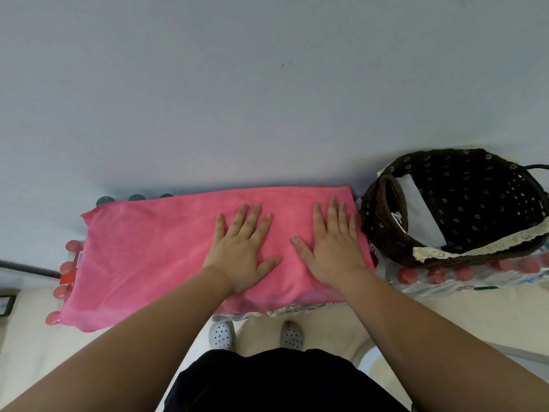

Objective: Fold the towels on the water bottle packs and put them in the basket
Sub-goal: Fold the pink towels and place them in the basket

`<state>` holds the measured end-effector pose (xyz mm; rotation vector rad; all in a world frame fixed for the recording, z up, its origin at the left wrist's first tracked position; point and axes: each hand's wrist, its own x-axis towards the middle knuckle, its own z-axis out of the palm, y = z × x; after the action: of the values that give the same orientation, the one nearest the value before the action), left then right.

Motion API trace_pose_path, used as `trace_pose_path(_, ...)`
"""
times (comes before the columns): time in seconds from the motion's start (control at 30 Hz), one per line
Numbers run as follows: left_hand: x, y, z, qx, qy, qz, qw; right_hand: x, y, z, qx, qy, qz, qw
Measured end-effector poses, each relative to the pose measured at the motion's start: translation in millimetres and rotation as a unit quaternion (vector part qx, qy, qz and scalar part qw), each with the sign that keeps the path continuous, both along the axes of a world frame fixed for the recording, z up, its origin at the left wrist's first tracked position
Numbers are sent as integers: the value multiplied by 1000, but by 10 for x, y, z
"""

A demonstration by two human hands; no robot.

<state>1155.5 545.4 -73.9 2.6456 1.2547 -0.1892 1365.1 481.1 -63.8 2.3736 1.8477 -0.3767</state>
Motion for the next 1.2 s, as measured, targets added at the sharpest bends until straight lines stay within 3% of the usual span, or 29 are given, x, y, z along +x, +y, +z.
trace_pose_path(0.2,-81,-15,86,18,-11,23,1000,-266,131,53,6,38,80,996)
trace_pose_path(0.33,-553,-133,146,42,-25,151,987,-122,142,-8,-14,11,84,996)
trace_pose_path(0.43,-1035,-319,172,42,-12,283,958,-235,187,98,5,-20,120,993)
trace_pose_path(0.57,-1516,-612,233,28,-4,442,896,-760,317,239,35,24,240,970)
trace_pose_path(0.7,-1829,-688,331,14,-22,506,862,-1343,480,296,17,71,334,940)
trace_pose_path(0.8,-2056,-569,368,-40,-104,517,849,-1662,588,262,-19,96,371,924)
trace_pose_path(0.9,-2227,-389,396,-112,-203,542,808,-1790,673,166,-51,79,366,926)
trace_pose_path(1.0,-2407,-169,393,-146,-246,573,768,-1808,716,85,-46,53,334,940)
trace_pose_path(1.2,-2617,271,348,-230,-344,505,758,-2267,798,223,-17,75,207,975)
